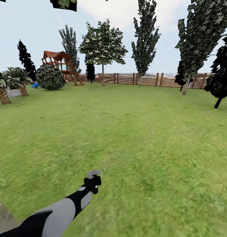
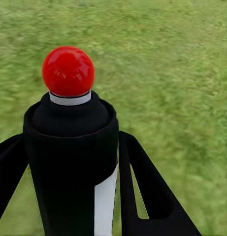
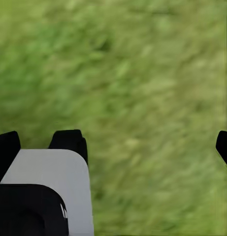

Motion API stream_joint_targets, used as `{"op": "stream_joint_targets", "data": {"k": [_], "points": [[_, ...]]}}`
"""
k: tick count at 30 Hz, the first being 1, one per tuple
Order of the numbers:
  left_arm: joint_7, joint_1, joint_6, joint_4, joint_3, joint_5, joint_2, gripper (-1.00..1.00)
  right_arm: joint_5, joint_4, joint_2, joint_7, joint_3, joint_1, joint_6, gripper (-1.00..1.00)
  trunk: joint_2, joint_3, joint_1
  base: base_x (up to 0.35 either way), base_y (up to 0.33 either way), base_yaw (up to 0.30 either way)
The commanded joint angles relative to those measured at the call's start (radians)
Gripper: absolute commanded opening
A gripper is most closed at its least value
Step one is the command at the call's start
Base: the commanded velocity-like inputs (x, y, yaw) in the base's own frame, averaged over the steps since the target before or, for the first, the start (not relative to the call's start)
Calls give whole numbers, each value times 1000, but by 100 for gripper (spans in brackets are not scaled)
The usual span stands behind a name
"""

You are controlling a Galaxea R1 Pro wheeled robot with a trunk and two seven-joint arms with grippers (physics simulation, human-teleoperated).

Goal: In the garden, pick up the pesticide atomizer on the floor and spray pesticide onto both trees until each tree trunk is fully covered.

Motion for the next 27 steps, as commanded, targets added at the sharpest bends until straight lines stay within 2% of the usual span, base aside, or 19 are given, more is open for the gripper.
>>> {"op": "stream_joint_targets", "data": {"k": [1,27], "points": [[1,-1,-3,1,7,-6,0,-100,4,5,-1,3,-8,-2,-7,100,-1,-1,1,345,-54,0],[-2,-2,-5,0,7,-6,0,-100,-1,2,1,3,-8,-2,-9,100,-1,-1,1,350,-4,0]]}}
